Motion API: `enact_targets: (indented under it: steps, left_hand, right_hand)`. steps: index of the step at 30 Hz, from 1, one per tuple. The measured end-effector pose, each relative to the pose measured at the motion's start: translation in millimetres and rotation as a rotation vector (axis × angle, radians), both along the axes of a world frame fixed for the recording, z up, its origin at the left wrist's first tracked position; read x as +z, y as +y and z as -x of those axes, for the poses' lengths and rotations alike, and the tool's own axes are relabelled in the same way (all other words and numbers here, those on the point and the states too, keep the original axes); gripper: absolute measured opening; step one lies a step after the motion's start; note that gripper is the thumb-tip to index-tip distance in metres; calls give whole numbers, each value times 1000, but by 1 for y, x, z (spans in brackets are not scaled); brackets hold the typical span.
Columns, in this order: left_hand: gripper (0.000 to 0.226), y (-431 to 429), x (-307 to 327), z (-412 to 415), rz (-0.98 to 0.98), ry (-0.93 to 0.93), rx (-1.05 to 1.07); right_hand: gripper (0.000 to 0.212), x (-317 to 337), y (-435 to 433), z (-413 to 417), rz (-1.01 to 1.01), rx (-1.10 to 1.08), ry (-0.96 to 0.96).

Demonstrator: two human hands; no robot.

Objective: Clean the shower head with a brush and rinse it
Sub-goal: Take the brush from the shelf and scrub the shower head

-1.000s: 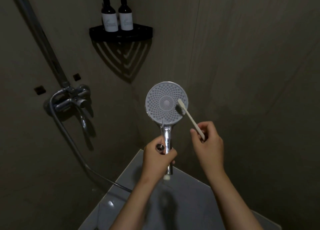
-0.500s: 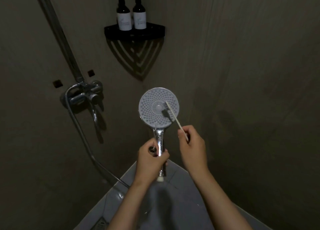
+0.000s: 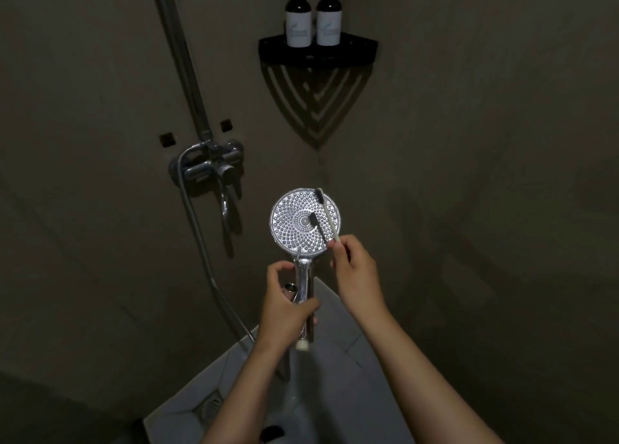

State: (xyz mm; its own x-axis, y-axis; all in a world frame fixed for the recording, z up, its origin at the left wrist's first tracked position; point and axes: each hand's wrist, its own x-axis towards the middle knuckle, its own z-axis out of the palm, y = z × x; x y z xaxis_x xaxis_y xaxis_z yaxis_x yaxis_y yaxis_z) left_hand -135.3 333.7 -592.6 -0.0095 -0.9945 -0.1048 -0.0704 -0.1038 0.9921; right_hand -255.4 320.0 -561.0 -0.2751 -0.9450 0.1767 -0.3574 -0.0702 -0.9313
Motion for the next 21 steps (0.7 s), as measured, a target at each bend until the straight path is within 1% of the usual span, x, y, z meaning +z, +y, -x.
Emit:
enact_targets:
  steps: [2, 5, 9, 14, 17, 19, 21]
  left_hand:
    - [60, -9, -5, -9, -29, -2, 25]
    - [61, -26, -15, -23, -72, 3, 54]
    - [60, -56, -30, -44, -170, 12, 41]
    - [50, -103, -54, -71, -267, -14, 20]
    - [45, -133, -75, -90, -307, -80, -2]
    - [38, -151, -89, -101, -346, -120, -50]
    - [38, -166, -101, -111, -397, -143, -66]
  right_hand:
    - [29, -1, -15, -13, -40, 41, -73]
    - [24, -4, -39, -33, -136, 123, -372]
    - [21, -6, -80, -63, -278, 174, -651]
    - [20, -19, -138, -98, -385, 162, -827]
    - [19, -29, -169, -113, -440, 94, -1001]
    - [19, -35, -187, -122, -472, 63, -1070]
    - [20, -40, -204, -130, -496, 37, -1123]
